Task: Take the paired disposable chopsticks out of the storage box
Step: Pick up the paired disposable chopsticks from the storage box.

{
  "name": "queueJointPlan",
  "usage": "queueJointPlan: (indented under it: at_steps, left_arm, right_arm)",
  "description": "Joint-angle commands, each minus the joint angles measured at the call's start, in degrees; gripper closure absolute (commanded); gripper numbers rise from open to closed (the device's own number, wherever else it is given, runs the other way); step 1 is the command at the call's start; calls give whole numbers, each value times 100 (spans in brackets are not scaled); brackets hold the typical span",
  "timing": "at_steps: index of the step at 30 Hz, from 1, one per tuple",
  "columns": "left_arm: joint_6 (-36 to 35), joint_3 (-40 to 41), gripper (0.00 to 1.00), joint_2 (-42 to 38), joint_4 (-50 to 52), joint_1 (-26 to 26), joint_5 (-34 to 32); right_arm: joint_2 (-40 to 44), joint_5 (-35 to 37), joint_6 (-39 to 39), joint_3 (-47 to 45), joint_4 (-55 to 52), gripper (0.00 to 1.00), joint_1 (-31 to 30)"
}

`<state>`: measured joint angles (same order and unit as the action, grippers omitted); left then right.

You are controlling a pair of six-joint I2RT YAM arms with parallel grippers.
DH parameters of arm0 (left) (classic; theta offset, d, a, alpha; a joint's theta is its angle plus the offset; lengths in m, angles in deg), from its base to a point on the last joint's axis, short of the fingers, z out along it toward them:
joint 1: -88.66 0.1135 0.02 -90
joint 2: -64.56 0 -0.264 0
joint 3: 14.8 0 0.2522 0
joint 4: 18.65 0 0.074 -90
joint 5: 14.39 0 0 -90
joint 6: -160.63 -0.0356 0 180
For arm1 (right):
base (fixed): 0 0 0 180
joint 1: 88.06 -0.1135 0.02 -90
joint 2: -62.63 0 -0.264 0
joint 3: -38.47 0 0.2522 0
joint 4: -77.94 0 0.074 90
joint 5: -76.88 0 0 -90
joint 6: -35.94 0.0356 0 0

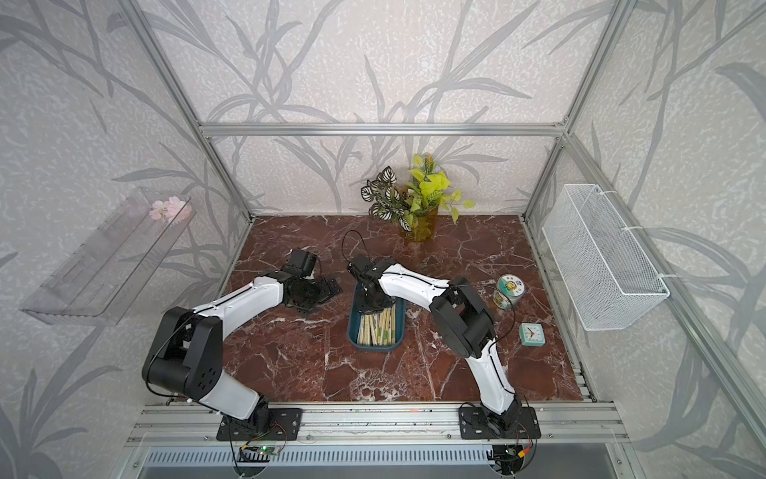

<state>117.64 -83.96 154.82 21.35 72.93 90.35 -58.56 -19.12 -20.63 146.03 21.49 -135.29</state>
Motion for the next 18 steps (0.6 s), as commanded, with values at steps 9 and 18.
queueJointPlan:
  at_steps: [9, 18]
  left_arm:
    - [-182, -147, 0, -25, 0, 35, 66]
    - [-367, -292, 0, -184, 174, 35, 69]
  right_arm:
    - [843, -33, 274, -230, 69, 99, -37]
    - [1339, 0, 270, -321, 178, 100, 135]
